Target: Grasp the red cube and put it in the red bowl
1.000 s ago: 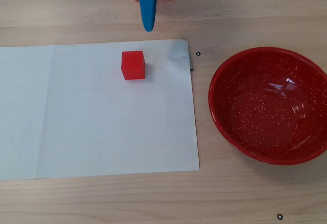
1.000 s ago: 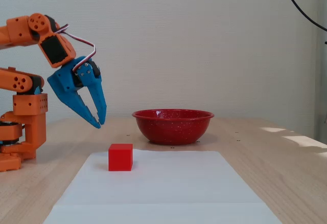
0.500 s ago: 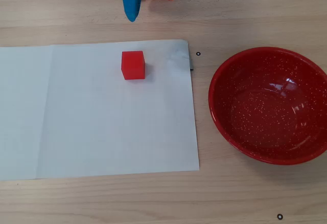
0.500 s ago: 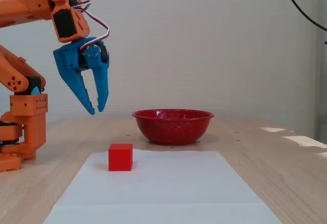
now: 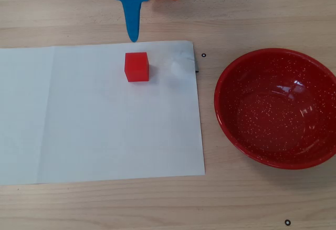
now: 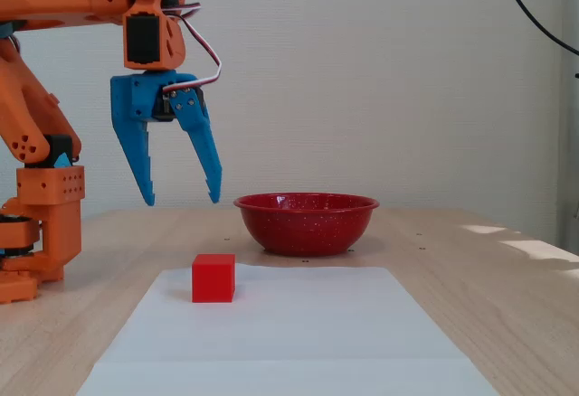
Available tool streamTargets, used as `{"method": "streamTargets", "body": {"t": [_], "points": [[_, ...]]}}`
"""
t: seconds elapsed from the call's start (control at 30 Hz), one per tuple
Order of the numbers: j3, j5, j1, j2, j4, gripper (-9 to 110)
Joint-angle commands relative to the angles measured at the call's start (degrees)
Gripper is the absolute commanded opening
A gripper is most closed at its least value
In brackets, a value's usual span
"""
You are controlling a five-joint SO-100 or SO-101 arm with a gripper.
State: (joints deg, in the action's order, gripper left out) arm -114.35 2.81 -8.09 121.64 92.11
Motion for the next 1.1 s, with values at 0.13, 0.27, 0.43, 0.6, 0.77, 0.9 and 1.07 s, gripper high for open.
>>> {"method": "streamTargets", "body": {"t": [0.13, 0.27, 0.43, 0.6, 0.77, 0.9, 1.07], "points": [[7.6, 3.3, -3.2, -3.3, 0.7, 43], [7.7, 5.1, -4.3, -5.6, -0.2, 48], [7.9, 6.3, -5.3, -8.3, -2.3, 54], [7.7, 7.1, -5.4, -11.3, -4.7, 57], [7.3, 7.2, -5.0, -13.8, -7.6, 58], [6.7, 7.3, -4.7, -15.4, -9.0, 59], [4.6, 7.5, -4.7, -15.8, -11.9, 59]]}}
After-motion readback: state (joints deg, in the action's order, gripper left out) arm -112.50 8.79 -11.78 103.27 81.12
